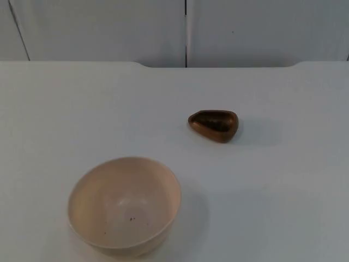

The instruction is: Pick up the bowl with the left hand and pour the coffee beans from the cup into the bowl with the right hand.

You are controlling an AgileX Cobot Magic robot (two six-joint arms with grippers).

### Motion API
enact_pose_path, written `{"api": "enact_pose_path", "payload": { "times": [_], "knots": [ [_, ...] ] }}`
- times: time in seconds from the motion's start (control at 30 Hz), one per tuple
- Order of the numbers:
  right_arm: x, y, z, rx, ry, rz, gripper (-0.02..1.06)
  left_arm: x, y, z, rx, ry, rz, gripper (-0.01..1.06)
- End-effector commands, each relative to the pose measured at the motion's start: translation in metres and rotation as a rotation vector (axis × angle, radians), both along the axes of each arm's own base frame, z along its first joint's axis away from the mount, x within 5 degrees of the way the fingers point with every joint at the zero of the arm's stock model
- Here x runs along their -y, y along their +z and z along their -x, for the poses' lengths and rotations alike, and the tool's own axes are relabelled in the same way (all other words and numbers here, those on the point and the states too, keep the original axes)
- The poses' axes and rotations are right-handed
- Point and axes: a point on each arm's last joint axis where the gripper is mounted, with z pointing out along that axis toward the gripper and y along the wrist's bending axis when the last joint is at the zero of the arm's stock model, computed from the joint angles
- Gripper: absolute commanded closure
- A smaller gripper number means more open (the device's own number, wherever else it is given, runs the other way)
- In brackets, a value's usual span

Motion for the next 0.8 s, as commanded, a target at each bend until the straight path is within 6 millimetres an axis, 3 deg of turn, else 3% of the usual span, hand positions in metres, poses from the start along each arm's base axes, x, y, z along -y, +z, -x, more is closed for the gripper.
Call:
{"api": "enact_pose_path", "payload": {
  "times": [0.0,0.17,0.77],
  "knots": [
    [0.000,0.000,0.000,0.008,-0.003,0.008,-0.01,0.000,-0.002,-0.003,-0.026,0.004,-0.001,0.00],
    [0.000,0.000,0.000,0.008,-0.003,0.008,-0.01,0.000,0.000,-0.012,-0.070,0.002,0.005,0.00],
    [0.000,0.000,0.000,0.008,-0.003,0.008,-0.01,0.004,0.039,-0.038,-0.094,-0.035,0.067,0.00]
  ]
}}
